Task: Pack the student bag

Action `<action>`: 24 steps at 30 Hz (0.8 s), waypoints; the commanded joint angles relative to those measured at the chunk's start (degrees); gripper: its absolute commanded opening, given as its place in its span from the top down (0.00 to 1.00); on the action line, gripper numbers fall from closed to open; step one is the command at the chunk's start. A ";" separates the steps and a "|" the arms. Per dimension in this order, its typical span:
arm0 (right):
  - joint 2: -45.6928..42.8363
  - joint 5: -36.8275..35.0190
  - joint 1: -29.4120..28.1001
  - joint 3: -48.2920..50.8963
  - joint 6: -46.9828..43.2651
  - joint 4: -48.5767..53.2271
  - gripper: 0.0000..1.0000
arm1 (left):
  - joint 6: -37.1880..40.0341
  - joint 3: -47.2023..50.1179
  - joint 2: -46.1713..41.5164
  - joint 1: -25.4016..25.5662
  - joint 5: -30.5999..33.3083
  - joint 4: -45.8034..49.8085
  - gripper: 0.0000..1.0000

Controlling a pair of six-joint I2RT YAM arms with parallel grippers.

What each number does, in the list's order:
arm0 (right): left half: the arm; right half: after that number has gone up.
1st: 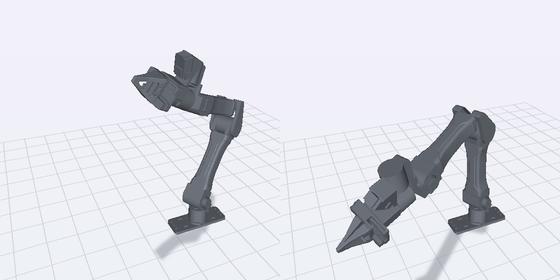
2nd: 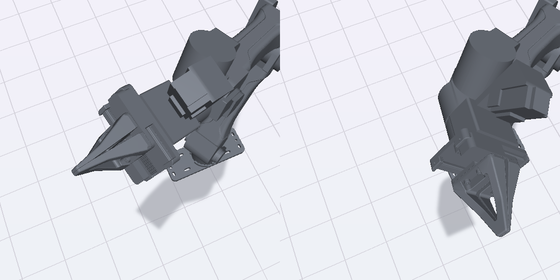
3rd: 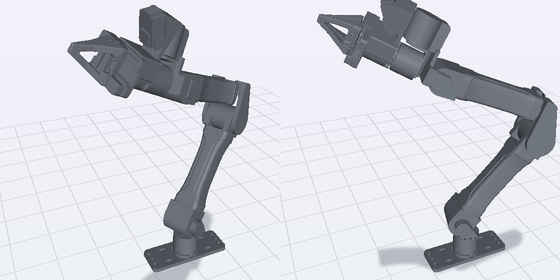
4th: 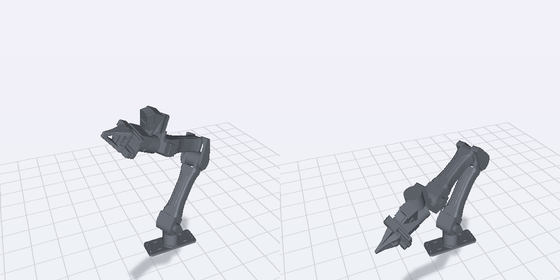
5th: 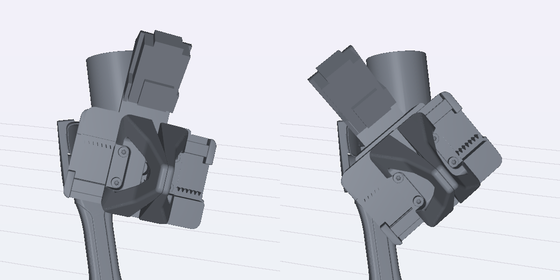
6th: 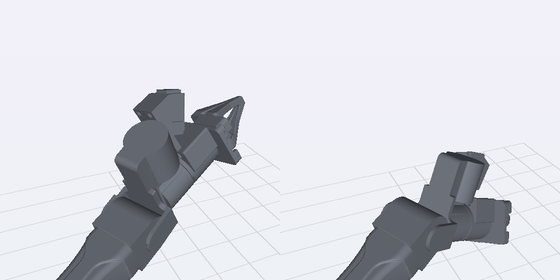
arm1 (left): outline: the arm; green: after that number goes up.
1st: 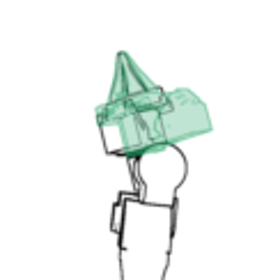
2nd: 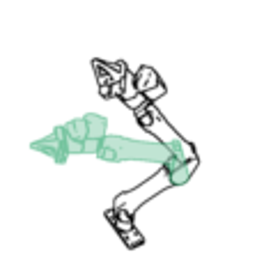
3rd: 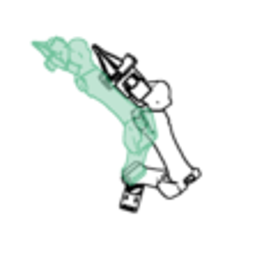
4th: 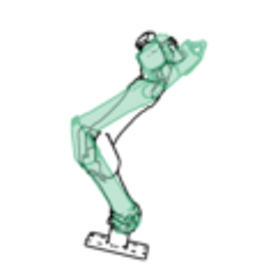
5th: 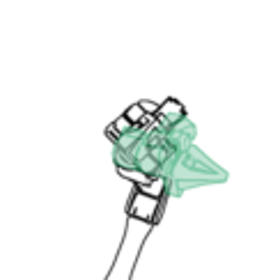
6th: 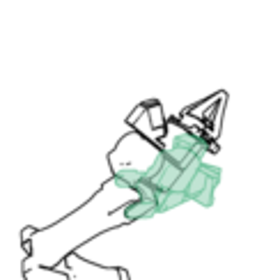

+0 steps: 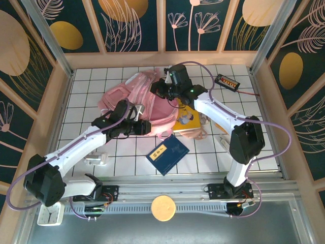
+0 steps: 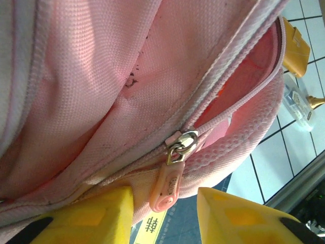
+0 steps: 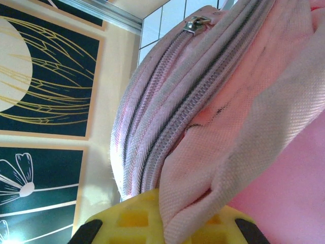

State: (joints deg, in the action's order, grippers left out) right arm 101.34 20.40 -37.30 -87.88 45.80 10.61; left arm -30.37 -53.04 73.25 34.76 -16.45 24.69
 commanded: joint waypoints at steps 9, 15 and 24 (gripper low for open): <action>-0.34 -1.86 -1.36 -4.36 1.67 -5.88 1.00 | 2.37 -7.35 6.69 -0.32 4.84 4.50 0.93; -0.22 -2.90 -0.60 -4.07 -0.21 -3.32 1.00 | 3.74 -6.82 5.68 -1.90 7.07 9.72 1.00; -2.77 -4.75 3.72 1.21 -5.37 -0.68 1.00 | 5.74 -1.17 -2.76 -7.37 8.97 16.06 1.00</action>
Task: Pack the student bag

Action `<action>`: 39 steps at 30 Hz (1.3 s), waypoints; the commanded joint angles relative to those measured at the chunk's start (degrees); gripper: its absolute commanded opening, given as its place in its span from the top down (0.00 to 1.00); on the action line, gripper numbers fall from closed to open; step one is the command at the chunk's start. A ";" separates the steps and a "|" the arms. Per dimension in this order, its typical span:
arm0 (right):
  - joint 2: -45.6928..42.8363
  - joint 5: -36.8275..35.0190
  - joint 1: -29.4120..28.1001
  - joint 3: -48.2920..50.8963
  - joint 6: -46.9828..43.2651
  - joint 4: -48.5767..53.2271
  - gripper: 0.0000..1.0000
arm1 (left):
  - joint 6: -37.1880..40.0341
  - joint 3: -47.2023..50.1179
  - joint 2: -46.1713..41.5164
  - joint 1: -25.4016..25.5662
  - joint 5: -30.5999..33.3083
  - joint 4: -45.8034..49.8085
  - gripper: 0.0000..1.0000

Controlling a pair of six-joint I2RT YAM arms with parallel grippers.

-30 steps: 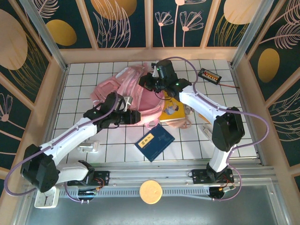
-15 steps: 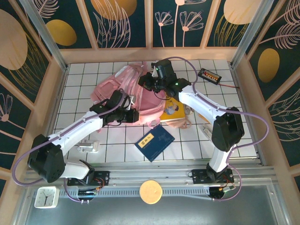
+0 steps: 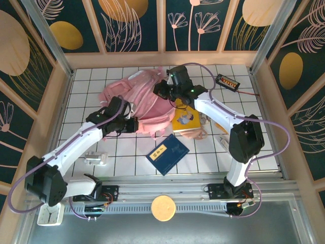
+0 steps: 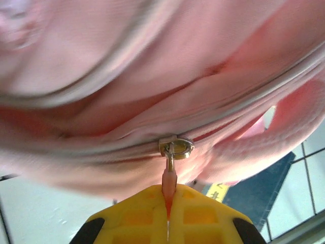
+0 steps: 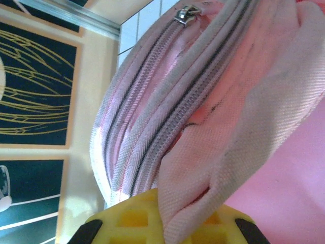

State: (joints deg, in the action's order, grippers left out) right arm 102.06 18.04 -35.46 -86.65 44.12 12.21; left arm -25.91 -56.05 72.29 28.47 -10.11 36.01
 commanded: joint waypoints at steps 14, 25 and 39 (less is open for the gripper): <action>-4.20 1.91 6.37 0.73 -12.26 0.93 1.00 | 6.32 0.60 2.97 -13.26 15.44 11.05 1.00; -4.32 7.26 6.87 -1.74 -14.72 2.64 1.00 | 12.69 -0.22 16.14 -28.78 18.48 3.76 1.00; 1.36 12.10 5.26 -6.94 -6.44 -4.91 1.00 | 12.63 -3.75 0.63 -30.38 -3.81 -10.03 0.45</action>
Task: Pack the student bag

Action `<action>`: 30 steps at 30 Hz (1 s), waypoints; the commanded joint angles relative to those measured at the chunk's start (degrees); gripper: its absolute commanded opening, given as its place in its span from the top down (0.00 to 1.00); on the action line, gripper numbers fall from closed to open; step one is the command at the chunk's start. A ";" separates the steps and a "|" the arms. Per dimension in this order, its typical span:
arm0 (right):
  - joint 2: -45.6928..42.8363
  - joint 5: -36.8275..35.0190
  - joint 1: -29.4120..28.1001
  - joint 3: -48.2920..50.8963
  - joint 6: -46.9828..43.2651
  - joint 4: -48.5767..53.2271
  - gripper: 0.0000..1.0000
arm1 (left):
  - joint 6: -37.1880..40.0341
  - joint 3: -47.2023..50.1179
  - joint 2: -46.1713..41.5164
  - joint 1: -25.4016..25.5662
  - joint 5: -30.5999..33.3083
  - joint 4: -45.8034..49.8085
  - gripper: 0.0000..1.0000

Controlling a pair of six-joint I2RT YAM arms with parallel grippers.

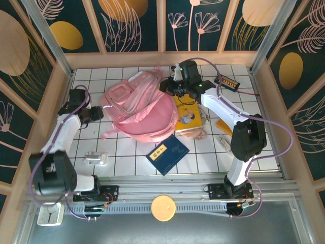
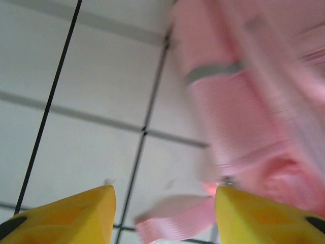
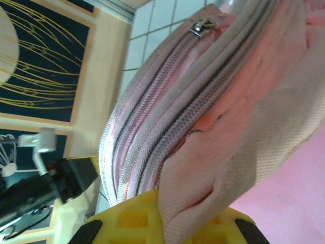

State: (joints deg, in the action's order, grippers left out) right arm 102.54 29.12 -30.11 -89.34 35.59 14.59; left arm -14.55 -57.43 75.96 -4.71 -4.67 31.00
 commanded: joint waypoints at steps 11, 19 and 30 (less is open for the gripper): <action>6.51 1.99 -2.31 -12.21 6.02 -8.15 1.00 | 14.20 2.25 -11.85 27.42 -9.56 -20.08 0.31; 8.63 1.73 -3.93 -16.36 6.71 -7.64 1.00 | 21.12 -1.25 -2.61 33.23 -2.10 -15.94 0.30; 5.33 1.07 -3.67 -11.34 7.13 -8.62 0.90 | 15.36 -14.30 10.06 33.27 21.29 -8.41 1.00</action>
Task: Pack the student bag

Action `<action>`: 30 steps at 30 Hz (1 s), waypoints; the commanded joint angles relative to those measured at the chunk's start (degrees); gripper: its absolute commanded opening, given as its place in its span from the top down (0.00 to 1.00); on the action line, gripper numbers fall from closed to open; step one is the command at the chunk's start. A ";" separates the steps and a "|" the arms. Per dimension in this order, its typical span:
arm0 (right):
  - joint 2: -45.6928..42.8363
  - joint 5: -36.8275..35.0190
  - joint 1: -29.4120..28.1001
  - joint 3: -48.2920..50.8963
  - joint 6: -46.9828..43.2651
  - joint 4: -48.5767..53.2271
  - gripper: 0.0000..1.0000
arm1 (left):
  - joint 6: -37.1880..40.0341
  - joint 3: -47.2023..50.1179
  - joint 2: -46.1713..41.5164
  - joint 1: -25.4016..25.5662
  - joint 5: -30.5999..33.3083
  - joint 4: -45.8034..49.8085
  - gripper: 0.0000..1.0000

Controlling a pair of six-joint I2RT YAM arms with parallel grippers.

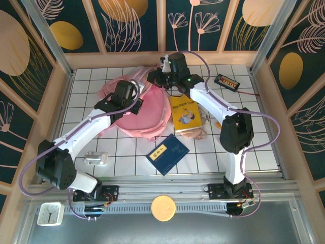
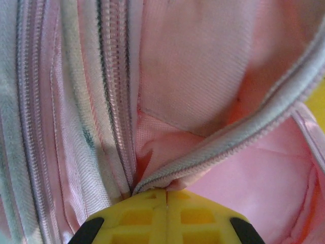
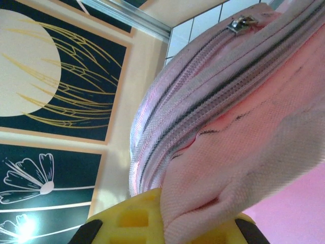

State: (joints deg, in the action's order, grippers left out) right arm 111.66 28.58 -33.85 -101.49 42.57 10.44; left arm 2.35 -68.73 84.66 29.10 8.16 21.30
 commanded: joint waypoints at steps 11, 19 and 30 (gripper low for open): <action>-22.73 -11.06 11.43 17.86 -10.58 18.98 0.36 | -2.89 -9.73 0.44 -0.54 9.38 5.98 1.00; -14.42 -17.14 14.35 18.62 -28.94 34.38 0.32 | -5.49 -10.84 1.37 -0.63 5.83 6.41 1.00; -5.24 -9.07 21.62 21.89 -37.69 29.54 0.32 | -8.61 -7.34 2.28 -0.63 0.36 5.32 1.00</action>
State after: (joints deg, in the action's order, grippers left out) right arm 105.19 16.75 -13.04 -80.29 8.99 40.12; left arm -3.75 -77.06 86.24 28.49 12.16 28.97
